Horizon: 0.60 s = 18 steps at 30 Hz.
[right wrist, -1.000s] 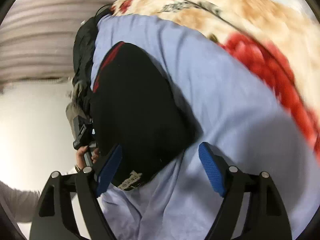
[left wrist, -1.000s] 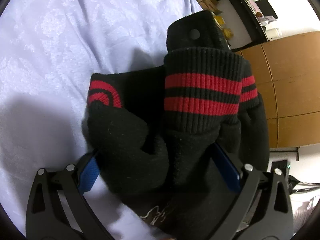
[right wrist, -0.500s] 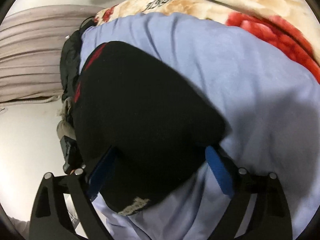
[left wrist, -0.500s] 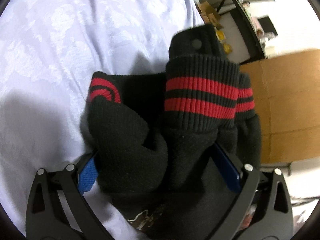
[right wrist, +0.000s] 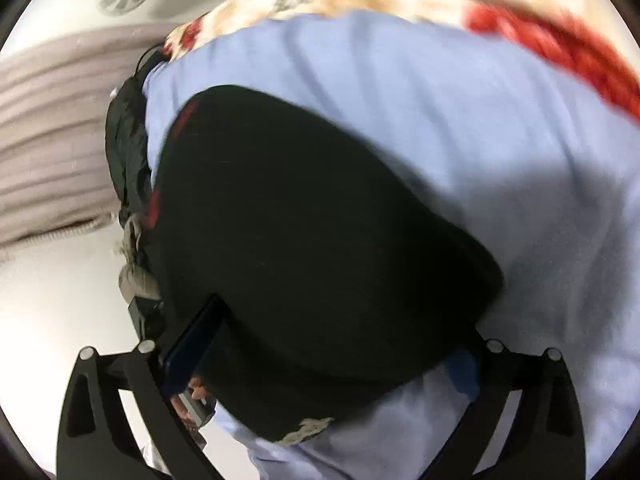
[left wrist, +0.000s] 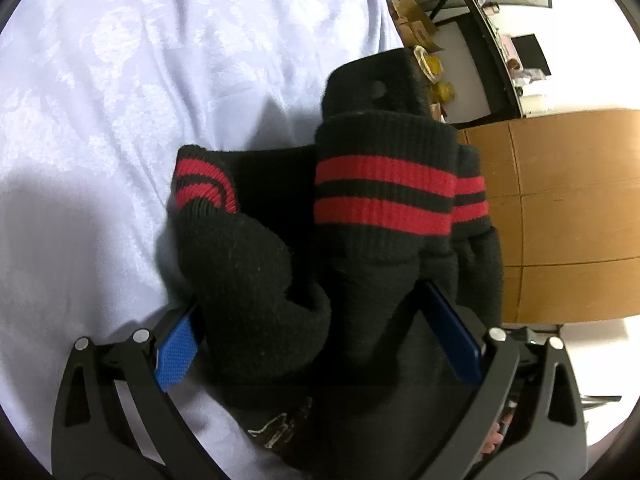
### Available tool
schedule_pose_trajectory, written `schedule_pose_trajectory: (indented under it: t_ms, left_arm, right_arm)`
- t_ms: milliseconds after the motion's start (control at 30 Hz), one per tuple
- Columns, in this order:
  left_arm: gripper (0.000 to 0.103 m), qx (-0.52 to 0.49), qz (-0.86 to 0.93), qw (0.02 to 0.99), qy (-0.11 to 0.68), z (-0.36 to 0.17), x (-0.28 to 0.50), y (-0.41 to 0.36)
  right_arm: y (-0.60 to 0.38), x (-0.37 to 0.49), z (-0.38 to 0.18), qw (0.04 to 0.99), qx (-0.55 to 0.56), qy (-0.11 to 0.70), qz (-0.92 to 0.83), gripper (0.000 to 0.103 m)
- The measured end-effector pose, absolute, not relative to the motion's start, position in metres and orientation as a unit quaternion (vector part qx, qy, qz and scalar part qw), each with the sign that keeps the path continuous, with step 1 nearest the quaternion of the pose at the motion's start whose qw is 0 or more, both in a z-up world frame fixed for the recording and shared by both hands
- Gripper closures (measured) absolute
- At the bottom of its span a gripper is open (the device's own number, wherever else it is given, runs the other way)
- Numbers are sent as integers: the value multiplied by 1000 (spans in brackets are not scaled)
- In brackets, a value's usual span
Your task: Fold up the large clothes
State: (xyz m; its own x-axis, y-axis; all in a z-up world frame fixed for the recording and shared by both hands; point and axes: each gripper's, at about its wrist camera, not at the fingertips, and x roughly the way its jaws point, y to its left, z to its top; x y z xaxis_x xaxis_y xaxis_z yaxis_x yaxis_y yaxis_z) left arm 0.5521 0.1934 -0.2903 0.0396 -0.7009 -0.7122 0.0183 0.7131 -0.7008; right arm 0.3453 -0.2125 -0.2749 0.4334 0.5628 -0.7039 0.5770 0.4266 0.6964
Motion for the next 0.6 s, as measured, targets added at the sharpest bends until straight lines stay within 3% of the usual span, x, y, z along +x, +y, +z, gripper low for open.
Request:
schedule_pose_trajectory:
  t_ms: [200, 433, 600]
  left_arm:
    - [6, -277, -268, 676, 628, -283, 550, 193]
    - [6, -238, -286, 667, 645, -285, 560, 175]
    - [6, -225, -278, 668, 653, -279, 562, 172]
  right_arm:
    - [-205, 363, -239, 693, 491, 528, -2, 7]
    - [-237, 352, -308, 651, 567, 504, -15, 4]
    - [-221, 374, -268, 656, 483, 580, -21, 5]
